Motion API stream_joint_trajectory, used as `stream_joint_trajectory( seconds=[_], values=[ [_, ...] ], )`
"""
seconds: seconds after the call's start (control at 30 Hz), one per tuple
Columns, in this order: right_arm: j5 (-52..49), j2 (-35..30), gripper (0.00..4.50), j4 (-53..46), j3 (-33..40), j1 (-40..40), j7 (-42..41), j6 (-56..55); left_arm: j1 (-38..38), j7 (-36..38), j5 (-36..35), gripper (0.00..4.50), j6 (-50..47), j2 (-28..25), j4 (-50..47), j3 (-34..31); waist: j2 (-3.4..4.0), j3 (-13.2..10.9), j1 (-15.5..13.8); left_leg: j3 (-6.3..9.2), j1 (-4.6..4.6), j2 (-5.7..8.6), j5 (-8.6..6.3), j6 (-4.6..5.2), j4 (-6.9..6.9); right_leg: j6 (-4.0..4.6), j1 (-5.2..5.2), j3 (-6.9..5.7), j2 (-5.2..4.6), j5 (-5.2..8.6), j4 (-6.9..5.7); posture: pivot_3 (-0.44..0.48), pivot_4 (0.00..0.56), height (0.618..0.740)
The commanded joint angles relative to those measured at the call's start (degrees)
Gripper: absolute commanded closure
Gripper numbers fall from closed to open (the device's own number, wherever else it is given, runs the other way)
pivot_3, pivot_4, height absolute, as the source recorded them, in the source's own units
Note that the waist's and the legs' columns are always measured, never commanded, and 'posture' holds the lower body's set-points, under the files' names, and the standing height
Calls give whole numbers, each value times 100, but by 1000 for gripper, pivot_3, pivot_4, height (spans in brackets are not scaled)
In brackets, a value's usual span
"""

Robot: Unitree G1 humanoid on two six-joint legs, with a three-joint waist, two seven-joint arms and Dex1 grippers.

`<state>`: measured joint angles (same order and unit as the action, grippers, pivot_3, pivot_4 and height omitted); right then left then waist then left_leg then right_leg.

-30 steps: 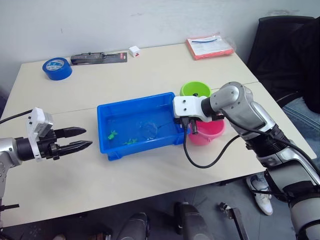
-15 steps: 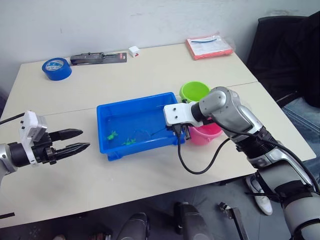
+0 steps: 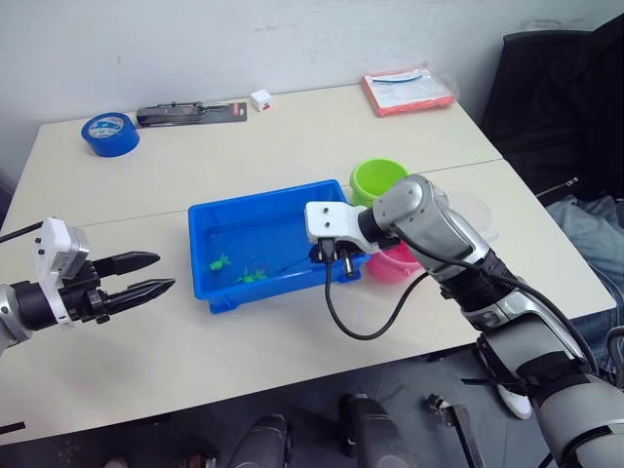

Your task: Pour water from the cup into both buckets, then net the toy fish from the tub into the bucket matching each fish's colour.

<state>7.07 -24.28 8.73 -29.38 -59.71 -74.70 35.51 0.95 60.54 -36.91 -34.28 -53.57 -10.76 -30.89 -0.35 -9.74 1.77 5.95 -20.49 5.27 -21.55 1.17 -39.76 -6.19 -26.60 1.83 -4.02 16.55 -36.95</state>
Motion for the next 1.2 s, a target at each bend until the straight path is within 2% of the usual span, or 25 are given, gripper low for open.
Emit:
stream_joint_trajectory(
  seconds=[0.03, 0.8, 1.03, 1.2],
  values=[
    [-216, 1, 3720, -135, 194, -195, -29, 294, -56, -37, -93, 1399, 65, 20, -105, -98, 0, 0, -2, 1, 0, 0, 0, 0, 0, 0, 0, 0, 0, 0, 1, 0, 150, 740],
    [462, -59, 3720, 691, 22, -356, 821, -813, -221, -72, -79, 1399, 83, 78, -101, 59, 1, -1, 16, 0, 0, 1, 0, 0, 3, 0, -1, 0, 0, 0, 2, 0, 150, 740],
    [343, -97, 3720, 651, 181, -450, 673, -549, -254, -103, -86, 1399, 95, 100, -91, 105, 2, -1, 15, 0, 0, 1, 0, 0, 4, 0, -1, -1, 0, 0, 4, 0, 150, 740],
    [454, -370, 3720, 406, 150, -335, 559, -375, -353, -97, -71, 1399, 114, 107, -38, 192, 3, -2, 8, 0, 0, 1, 0, 0, 5, 0, -1, 0, 0, 0, 4, 0, 150, 740]
  ],
)
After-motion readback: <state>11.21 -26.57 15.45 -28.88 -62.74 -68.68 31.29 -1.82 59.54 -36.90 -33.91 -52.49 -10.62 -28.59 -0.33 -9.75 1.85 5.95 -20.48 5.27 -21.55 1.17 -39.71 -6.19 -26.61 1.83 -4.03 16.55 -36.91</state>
